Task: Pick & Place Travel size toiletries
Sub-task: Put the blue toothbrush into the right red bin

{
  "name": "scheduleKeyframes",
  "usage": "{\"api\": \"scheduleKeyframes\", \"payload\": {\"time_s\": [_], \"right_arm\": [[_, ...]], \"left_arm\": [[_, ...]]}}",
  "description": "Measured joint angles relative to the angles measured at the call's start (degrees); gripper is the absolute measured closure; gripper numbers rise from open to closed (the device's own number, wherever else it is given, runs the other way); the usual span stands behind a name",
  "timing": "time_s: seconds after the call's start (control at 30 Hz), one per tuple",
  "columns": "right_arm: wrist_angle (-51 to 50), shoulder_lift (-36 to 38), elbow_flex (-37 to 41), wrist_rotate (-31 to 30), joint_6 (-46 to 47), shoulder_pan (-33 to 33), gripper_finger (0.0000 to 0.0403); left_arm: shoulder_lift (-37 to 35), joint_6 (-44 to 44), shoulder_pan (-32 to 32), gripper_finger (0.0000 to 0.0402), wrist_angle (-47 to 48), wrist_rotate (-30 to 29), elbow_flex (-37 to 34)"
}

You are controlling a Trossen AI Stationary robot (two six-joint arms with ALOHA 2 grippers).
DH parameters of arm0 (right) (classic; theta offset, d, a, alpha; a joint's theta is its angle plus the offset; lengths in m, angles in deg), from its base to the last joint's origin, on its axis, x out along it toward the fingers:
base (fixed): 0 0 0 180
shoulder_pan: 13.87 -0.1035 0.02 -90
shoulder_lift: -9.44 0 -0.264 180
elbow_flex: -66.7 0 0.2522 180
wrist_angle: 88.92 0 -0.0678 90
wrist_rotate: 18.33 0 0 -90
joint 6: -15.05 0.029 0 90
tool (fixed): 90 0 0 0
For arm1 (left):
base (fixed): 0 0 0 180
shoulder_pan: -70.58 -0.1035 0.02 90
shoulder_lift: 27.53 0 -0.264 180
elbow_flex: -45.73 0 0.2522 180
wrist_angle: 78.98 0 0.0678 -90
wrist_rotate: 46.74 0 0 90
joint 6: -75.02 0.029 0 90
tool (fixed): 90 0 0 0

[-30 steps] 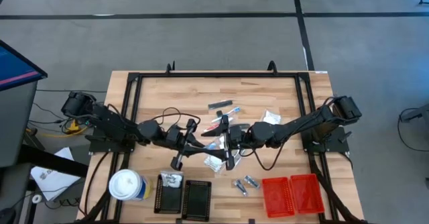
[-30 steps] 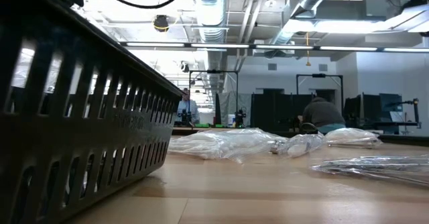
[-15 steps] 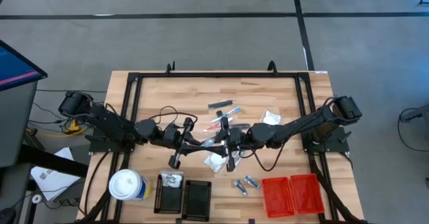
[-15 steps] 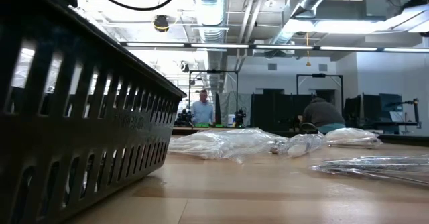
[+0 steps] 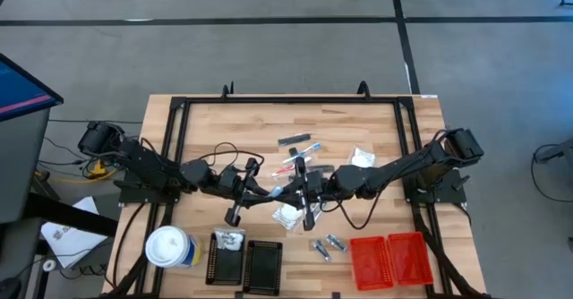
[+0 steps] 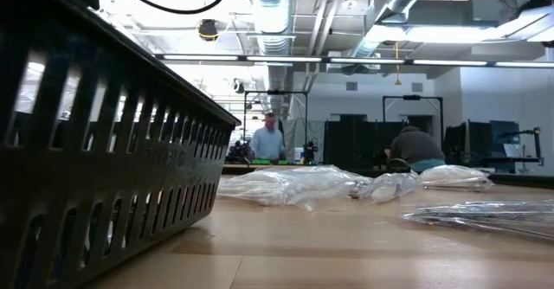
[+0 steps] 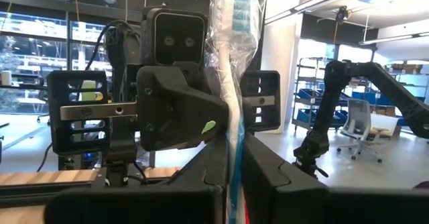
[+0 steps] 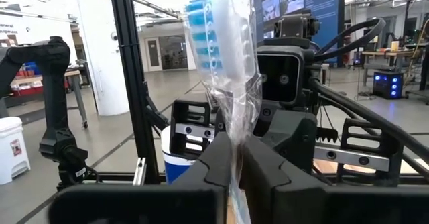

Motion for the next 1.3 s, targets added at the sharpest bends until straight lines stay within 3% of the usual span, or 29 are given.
{"api": "scheduleKeyframes", "payload": {"time_s": [0.27, 0.43, 0.57, 0.77, 0.97, 1.07, 1.3], "right_arm": [[0.0, -0.1, 0.0, 0.2, 0.1, 0.1, 0.0271], [0.0, -0.1, 0.0, 0.2, 1.5, 0.0, 0.0238], [0.0, -0.1, 0.0, -0.3, 1.6, 0.1, 0.0271], [-0.2, -0.1, 0.0, -0.6, 1.3, 0.1, 0.0383], [-2.5, 0.5, 0.0, -0.5, 3.3, 0.2, 0.0371], [-6.1, 2.4, 0.0, -1.2, 3.3, -0.1, 0.0389], [-15.9, 8.6, 0.1, -12.2, 1.3, -4.0, 0.0385]], "left_arm": [[0.1, -0.6, -0.1, 0.0391, 0.7, -0.7, 0.1], [0.1, -0.6, -0.1, 0.0391, 0.8, -1.4, 0.1], [0.1, -0.6, -0.1, 0.0390, 0.9, -1.6, 0.1], [0.1, -0.7, -0.1, 0.0389, 1.0, -1.6, 0.1], [0.1, 0.2, 0.5, 0.0358, 1.5, -1.6, 0.1], [0.1, 0.5, 0.7, 0.0325, 1.0, -1.9, 0.1], [-2.1, 0.7, 1.7, 0.0265, 3.6, -2.0, 0.1]]}}
